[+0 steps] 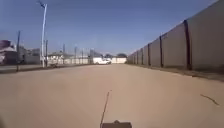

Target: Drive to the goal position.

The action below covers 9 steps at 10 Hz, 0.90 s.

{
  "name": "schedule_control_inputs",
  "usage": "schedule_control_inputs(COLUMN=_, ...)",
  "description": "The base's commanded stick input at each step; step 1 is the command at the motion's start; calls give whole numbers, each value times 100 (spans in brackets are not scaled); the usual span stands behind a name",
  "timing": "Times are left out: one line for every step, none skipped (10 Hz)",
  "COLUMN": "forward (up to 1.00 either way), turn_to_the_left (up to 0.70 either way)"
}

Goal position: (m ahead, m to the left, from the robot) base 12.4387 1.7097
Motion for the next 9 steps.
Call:
schedule_control_inputs(forward=100, turn_to_the_left=0)
schedule_control_inputs(forward=100, turn_to_the_left=0)
schedule_control_inputs(forward=100, turn_to_the_left=0)
schedule_control_inputs(forward=100, turn_to_the_left=0)
schedule_control_inputs(forward=100, turn_to_the_left=0)
schedule_control_inputs(forward=100, turn_to_the_left=0)
schedule_control_inputs(forward=100, turn_to_the_left=0)
schedule_control_inputs(forward=100, turn_to_the_left=0)
schedule_control_inputs(forward=100, turn_to_the_left=0)
